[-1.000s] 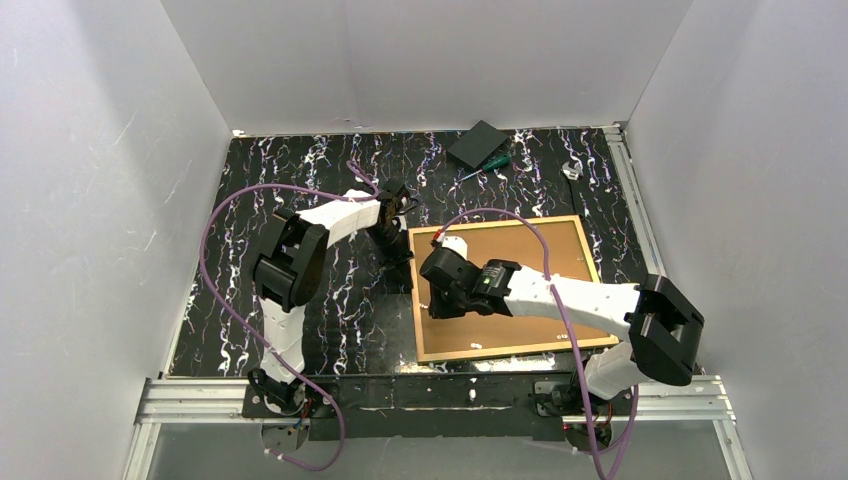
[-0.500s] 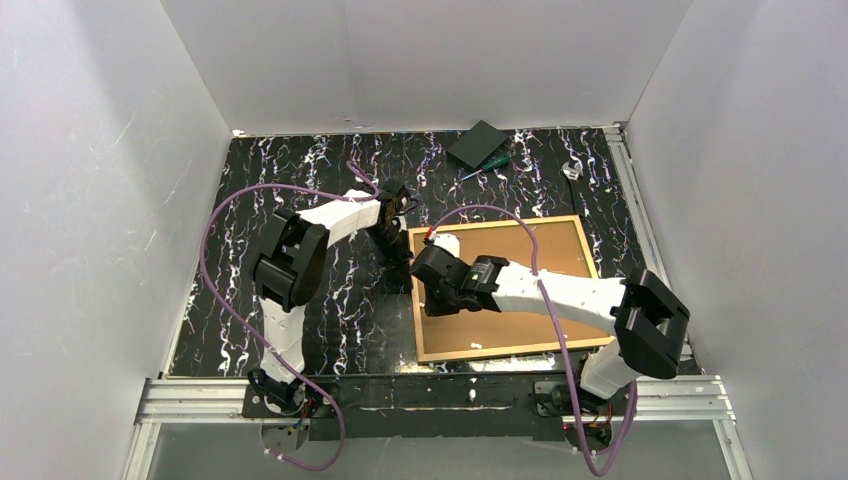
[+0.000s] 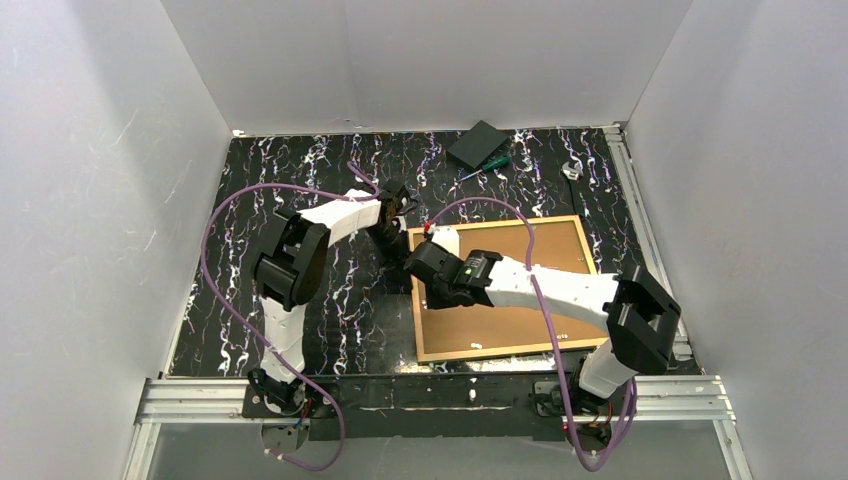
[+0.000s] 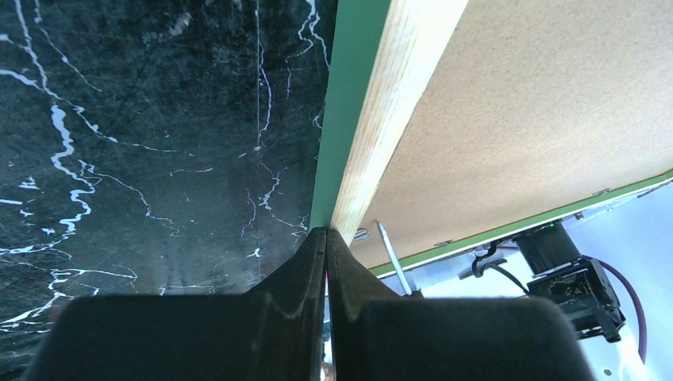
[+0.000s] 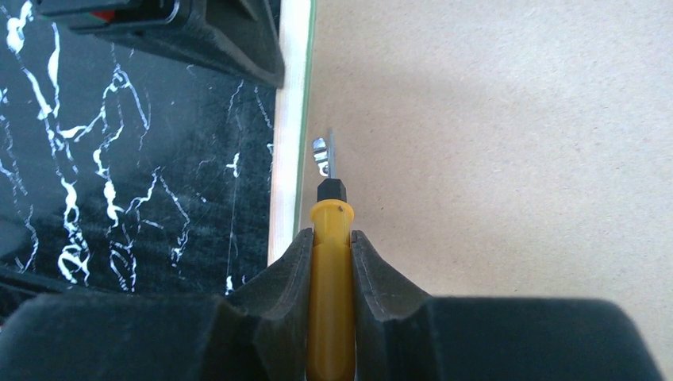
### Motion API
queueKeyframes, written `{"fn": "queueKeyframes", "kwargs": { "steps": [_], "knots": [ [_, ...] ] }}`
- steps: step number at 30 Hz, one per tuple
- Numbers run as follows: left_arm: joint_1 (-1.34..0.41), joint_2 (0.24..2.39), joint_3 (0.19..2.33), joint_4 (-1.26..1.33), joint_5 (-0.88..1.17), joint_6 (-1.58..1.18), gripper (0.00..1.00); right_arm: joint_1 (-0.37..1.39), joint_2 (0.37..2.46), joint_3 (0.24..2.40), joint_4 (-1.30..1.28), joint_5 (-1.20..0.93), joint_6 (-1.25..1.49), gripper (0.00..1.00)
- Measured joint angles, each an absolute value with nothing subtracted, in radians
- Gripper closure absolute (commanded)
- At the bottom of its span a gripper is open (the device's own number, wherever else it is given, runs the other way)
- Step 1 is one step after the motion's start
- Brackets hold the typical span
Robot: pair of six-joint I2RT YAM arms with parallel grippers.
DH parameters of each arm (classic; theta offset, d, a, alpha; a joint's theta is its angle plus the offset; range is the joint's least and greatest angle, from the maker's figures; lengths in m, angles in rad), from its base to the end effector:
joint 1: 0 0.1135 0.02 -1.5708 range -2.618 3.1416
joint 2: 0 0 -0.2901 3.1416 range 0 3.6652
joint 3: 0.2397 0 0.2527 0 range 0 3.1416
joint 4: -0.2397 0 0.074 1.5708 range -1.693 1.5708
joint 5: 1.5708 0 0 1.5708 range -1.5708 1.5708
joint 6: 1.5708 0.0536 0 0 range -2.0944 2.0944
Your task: Take the photo out of the frame
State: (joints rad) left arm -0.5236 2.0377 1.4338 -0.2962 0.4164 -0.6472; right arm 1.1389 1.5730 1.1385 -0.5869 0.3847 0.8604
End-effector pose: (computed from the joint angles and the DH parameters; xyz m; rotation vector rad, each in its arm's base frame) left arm 0.3903 -0.2504 0.1862 0.0310 2.6458 -0.9728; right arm 0.1577 0.2941 0.2492 -0.2119 2.5042 0.3308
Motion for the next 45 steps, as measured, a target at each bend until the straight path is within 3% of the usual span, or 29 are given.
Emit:
{"fn": "queueKeyframes", "kwargs": {
  "steps": [11,18,25,30,38,45],
  "knots": [
    [-0.524,2.039,1.435,-0.297,0.416,-0.647,1.0,1.138,1.571,1.175,-0.64,0.437,0.847,0.99],
    [-0.525,2.038,1.423,-0.272,0.433,-0.643,0.69,1.128,1.285,1.041,-0.659,0.501,0.883,0.99],
    [-0.528,1.974,1.356,-0.198,0.458,-0.626,0.46,1.084,1.061,0.841,-0.7,0.54,0.942,0.99],
    [-0.544,1.836,1.274,-0.152,0.468,-0.621,0.38,1.065,0.912,0.76,-0.732,0.552,0.969,0.99],
    [-0.638,1.674,1.097,-0.13,0.471,-0.63,0.37,1.051,0.756,0.702,-0.763,0.567,0.999,0.99],
    [-0.714,1.681,1.021,-0.091,0.459,-0.672,0.49,1.048,0.707,0.692,-0.764,0.573,1.008,0.99]
  ]
}}
